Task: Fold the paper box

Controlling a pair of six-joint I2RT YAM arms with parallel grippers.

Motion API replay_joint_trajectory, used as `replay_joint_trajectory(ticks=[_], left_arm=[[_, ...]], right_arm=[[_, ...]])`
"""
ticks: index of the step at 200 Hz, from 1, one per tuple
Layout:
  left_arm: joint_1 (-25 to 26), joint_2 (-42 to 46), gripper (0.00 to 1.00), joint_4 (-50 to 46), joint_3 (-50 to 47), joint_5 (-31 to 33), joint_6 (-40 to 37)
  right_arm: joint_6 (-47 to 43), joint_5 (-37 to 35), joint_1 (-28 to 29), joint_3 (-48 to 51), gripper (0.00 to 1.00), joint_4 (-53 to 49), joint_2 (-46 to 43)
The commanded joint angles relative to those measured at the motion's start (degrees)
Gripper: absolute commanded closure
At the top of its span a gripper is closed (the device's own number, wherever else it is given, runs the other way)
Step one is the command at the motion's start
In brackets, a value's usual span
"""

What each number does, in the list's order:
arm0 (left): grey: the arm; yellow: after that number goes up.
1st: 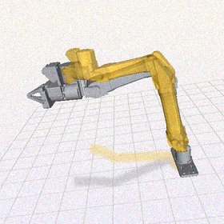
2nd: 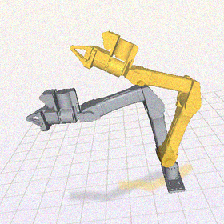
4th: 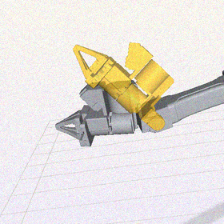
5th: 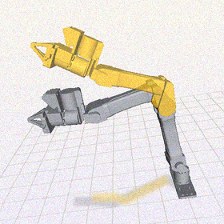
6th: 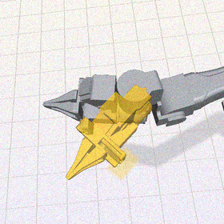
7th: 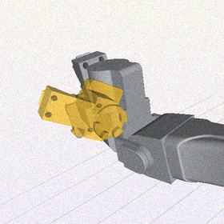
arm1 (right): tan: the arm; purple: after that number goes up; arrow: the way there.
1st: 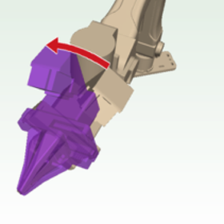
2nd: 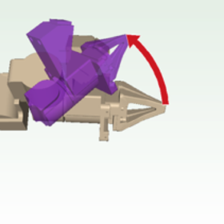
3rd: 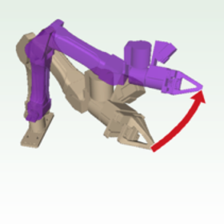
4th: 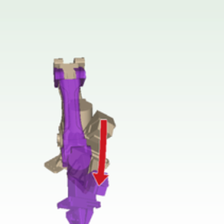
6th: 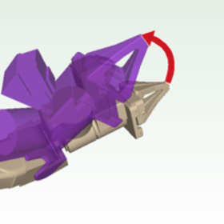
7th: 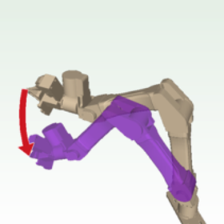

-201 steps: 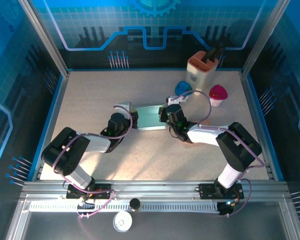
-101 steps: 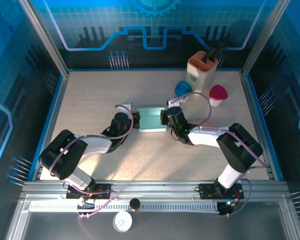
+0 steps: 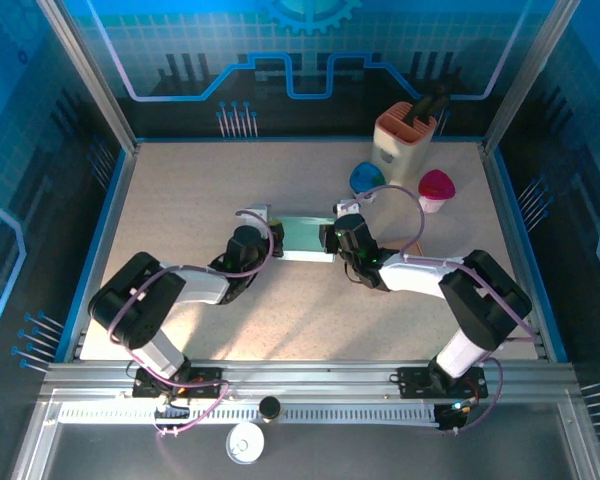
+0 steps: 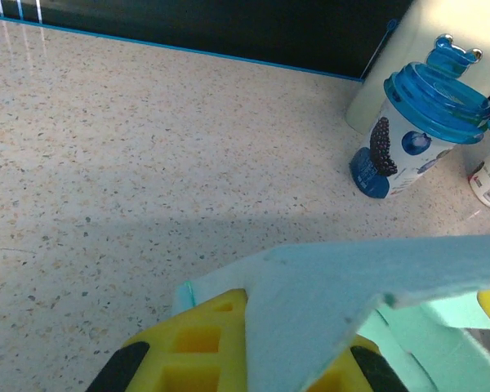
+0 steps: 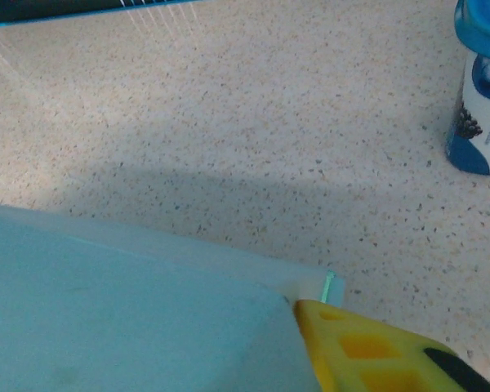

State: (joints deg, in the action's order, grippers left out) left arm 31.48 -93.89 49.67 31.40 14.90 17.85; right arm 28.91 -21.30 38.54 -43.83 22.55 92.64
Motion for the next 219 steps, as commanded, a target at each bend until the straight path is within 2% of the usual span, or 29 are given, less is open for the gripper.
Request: replay_joint_trajectory(ticks=[1,76,121,162,219], left_arm=[[1.7,-2.2,1.0,3.4,-1.7,-1.0,-0.8],[3.6,-1.6,1.0,4.2,-2.7,3.4,-2.9],[4.6,-1.6,1.0,5.5,-3.5,5.4,-2.4],[6.3,-1.5,1.0,6.2,-4.0,8.5,-3.0],[9.6,-2.8,1.0,8.9,-4.9,16.0,-3.2]], right_arm=[[2.9,5.5,-0.5,-2.2,0.64,-5.3,-1.7],[8.9,12.5,-0.9,-3.7,0.39,-17.6,-8.0],[18.0,10.9,-0.5,1.4,0.36,-22.7,-18.7],[33.8,7.1,1.6,6.3,0.36,-19.9,-28.3],[61.0,3.6,4.4,2.9,0.38,-18.6,-24.8]])
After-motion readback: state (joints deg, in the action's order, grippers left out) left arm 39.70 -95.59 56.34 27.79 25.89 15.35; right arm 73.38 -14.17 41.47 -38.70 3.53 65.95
